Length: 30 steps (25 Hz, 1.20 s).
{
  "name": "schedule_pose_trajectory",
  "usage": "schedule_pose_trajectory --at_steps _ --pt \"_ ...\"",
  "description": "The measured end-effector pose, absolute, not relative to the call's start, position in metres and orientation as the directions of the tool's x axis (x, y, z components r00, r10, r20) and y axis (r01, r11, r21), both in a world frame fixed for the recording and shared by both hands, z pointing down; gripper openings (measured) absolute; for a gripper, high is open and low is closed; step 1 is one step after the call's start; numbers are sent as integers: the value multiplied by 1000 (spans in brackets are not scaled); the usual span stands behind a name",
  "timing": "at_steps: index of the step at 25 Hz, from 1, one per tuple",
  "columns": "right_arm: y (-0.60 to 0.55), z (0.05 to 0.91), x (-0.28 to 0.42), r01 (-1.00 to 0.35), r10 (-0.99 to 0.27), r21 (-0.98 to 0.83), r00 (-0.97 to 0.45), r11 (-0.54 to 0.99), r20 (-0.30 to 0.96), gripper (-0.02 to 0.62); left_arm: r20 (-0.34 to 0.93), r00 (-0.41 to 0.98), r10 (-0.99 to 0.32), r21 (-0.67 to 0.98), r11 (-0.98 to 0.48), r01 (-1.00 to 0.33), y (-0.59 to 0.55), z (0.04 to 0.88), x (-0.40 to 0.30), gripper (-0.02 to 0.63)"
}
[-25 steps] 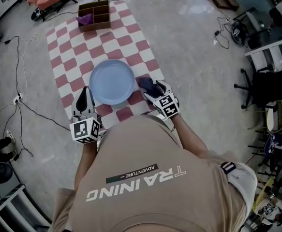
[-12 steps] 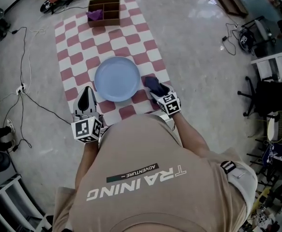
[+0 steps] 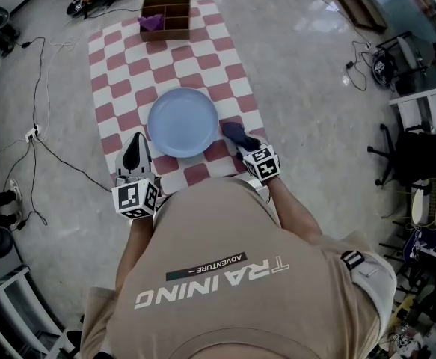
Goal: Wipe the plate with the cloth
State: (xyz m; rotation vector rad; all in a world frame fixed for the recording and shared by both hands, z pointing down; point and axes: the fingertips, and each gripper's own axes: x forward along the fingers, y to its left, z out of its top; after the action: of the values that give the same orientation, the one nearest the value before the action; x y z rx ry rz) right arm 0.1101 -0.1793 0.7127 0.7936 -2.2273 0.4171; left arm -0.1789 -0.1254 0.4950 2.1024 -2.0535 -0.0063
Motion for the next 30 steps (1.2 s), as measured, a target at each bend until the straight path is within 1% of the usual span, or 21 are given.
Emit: schedule_pose_trajectory --at_steps 3,8,17,25,27,30 --pt "-179 686 100 -609 -429 -13 -574 793 698 112 133 37 -990 144 -17 -989 -125 493 -177 15" --pt "-192 655 86 -578 -456 31 -608 815 650 112 133 33 -991 152 -12 -988 -127 495 -177 15" --pt "-203 616 56 -544 -451 28 -665 839 596 114 150 15 -989 163 10 -987 -118 505 -179 15" --pt "-215 524 -19 -482 -470 83 -778 872 416 114 177 -15 -984 169 45 -985 -110 518 -202 15" --pt "-216 522 -30 -452 -457 117 -786 884 417 114 187 -25 -982 183 60 -981 -109 524 -206 15" --pt "-214 535 -32 -429 -440 135 -775 893 453 114 192 -24 -981 213 65 -975 -107 527 -205 15"
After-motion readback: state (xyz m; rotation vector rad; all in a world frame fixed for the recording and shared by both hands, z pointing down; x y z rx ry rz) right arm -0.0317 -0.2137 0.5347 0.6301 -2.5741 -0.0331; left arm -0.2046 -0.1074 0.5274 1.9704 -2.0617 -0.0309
